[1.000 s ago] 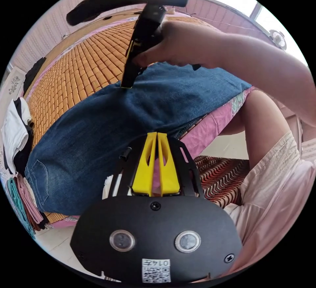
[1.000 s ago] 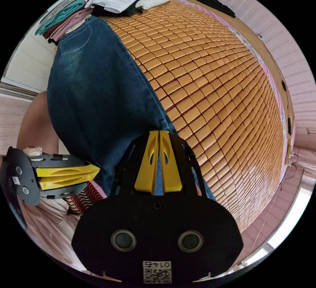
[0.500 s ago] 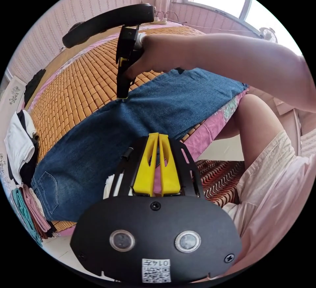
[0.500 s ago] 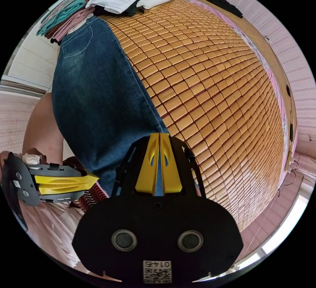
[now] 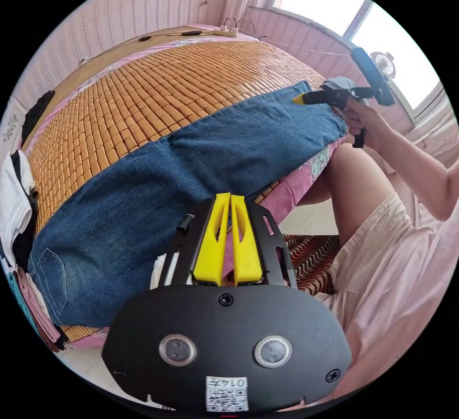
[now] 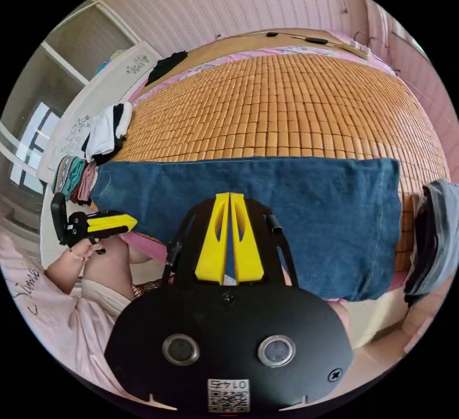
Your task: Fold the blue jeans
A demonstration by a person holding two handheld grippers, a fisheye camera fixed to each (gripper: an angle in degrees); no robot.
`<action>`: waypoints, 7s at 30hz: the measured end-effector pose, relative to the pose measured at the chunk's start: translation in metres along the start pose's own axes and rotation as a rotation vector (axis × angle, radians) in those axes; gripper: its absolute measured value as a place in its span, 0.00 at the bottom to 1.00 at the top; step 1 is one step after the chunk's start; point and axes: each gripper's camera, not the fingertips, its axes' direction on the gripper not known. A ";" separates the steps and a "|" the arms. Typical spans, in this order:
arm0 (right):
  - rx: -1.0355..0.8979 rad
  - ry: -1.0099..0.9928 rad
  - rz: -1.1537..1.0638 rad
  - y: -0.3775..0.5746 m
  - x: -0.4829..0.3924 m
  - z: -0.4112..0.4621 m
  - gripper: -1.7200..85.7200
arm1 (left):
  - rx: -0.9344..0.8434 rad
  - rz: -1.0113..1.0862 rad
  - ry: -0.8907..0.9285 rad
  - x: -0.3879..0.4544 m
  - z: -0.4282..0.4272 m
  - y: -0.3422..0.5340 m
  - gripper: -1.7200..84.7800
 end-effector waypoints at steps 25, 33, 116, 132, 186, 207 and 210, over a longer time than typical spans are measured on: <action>0.398 -0.507 0.367 0.104 0.221 -0.139 0.07 | -0.200 -0.223 -0.180 -0.086 0.025 0.034 0.01; 0.722 -0.598 0.061 0.075 0.164 -0.285 0.06 | -0.128 -0.056 0.037 -0.038 0.059 -0.014 0.01; -0.255 -0.215 -1.048 -0.062 -0.592 0.288 0.08 | 0.123 -0.702 -0.284 -0.137 -0.156 0.219 0.09; -0.569 0.158 -0.620 0.048 -0.289 0.306 0.01 | 0.040 -0.188 0.061 0.007 -0.030 0.065 0.08; -0.286 -0.391 -0.016 0.052 0.010 0.076 0.06 | -0.365 0.125 0.061 0.085 0.138 -0.335 0.12; 0.029 -0.696 -0.486 0.075 -0.085 -0.148 0.07 | 0.232 -0.043 0.180 -0.037 -0.069 -0.229 0.03; -0.243 -0.552 -0.557 0.084 -0.160 -0.056 0.06 | 0.156 -0.271 0.085 -0.094 -0.053 -0.157 0.04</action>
